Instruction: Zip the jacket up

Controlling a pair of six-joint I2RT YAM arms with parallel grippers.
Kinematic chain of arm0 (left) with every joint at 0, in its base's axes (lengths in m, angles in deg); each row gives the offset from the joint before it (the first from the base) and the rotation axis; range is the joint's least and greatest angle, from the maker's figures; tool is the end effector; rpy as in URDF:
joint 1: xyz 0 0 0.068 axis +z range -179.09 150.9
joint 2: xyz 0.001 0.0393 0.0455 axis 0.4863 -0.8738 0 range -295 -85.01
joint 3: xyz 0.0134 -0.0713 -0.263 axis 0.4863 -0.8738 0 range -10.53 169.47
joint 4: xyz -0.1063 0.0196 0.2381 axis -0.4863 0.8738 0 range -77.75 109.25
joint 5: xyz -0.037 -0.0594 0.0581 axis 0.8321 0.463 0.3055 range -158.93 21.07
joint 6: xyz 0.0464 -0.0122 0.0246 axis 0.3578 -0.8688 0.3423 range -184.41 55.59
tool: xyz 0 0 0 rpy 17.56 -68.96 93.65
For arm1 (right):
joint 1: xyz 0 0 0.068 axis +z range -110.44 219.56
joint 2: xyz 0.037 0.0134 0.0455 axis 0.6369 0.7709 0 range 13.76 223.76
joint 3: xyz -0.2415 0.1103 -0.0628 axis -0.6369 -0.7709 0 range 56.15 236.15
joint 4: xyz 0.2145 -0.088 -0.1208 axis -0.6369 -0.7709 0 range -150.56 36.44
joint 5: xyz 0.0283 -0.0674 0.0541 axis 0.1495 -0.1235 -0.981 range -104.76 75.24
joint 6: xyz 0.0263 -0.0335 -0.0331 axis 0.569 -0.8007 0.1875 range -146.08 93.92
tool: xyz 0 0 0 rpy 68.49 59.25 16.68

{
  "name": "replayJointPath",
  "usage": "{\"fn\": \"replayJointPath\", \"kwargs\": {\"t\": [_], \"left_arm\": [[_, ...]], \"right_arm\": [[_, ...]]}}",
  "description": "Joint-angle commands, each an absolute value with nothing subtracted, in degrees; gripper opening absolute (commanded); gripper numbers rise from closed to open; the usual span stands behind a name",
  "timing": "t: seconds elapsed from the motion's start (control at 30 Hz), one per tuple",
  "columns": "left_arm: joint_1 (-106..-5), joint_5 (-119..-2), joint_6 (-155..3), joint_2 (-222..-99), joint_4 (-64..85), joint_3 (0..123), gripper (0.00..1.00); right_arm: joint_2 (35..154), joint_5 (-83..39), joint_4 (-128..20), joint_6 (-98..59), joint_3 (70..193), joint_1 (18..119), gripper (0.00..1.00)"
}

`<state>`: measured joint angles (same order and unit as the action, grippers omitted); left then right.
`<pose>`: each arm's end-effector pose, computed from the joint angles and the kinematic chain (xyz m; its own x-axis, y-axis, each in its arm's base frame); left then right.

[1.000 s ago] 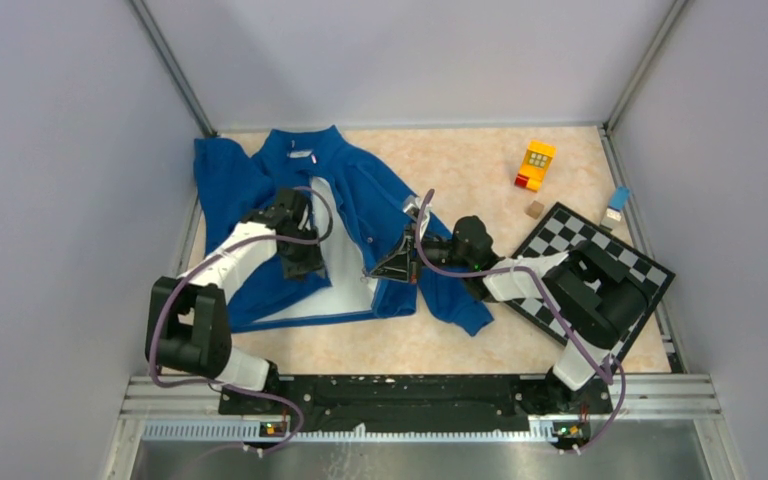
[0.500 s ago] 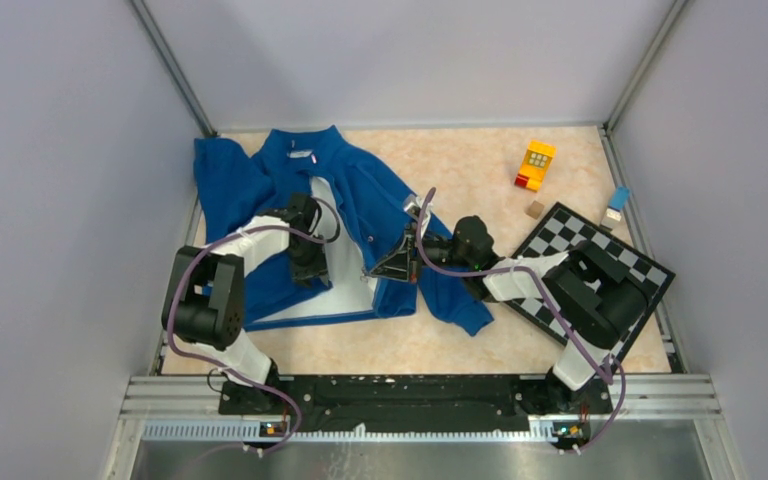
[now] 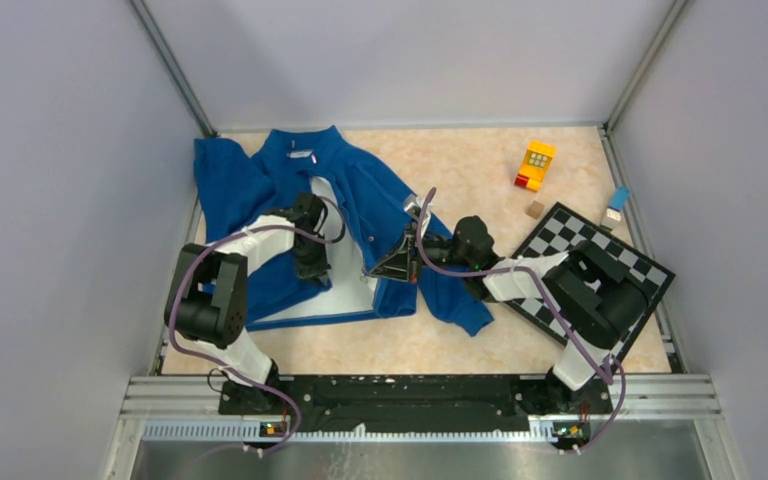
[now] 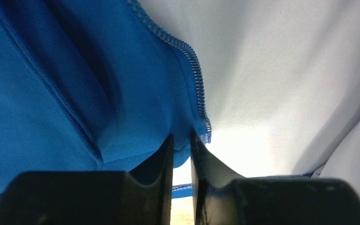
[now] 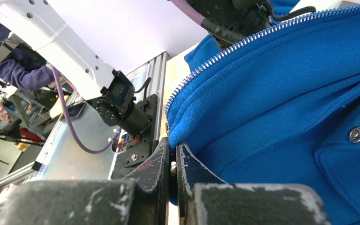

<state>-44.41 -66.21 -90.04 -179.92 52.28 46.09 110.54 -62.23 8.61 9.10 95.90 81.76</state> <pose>0.2834 -0.0794 0.1644 -0.9697 -0.1826 -0.1623 -0.1625 0.9782 -0.1294 0.2288 0.2427 0.2116 -0.5205 0.0539 -0.8522 -0.8539 -0.0282 0.5197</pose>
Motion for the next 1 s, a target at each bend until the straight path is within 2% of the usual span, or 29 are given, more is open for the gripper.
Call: {"fn": "replayJointPath", "kwargs": {"t": [0.0,0.2,0.37,0.43,0.5,0.53,0.67,0.73,0.97], "left_arm": [[-44.5,-68.38,-89.52,-176.96,49.58,45.37,0.18],[-44.47,-68.41,-88.29,-171.44,48.01,43.66,0.04],[-44.48,-68.23,-87.87,-166.72,45.33,40.84,0.0],[-44.46,-67.61,-87.96,-166.28,45.17,40.51,0.07],[-44.47,-66.89,-88.04,-167.19,46.01,40.76,0.24],[-44.48,-66.94,-88.05,-167.97,46.72,41.22,0.28],[-44.55,-67.33,-87.7,-170.34,48.2,41.44,0.41],[-44.56,-67.18,-87.59,-171.47,48.61,41.61,0.44],[-46.12,-68.35,-87.6,-174.66,49.09,42.1,0.44]], "right_arm": [[109.62,-63.93,12.7,9.12,96.58,81.66,0.0],[109.43,-63.77,11.63,8.43,96.75,81.66,0.0],[109.86,-63.42,11.51,8.24,96.8,81.86,0.0],[110.09,-63.58,11.48,8.24,96.99,82.07,0.0],[109.84,-63.55,10.78,7.65,97.1,82.31,0.0],[109.58,-63.42,10.36,7.32,97.11,82.38,0.0],[109.44,-63.24,9.85,6.84,97.11,82.45,0.0],[109.41,-63.26,9.87,6.85,97.03,82.46,0.0],[109.25,-63.37,10.42,7.23,97.02,82.45,0.0]]}}
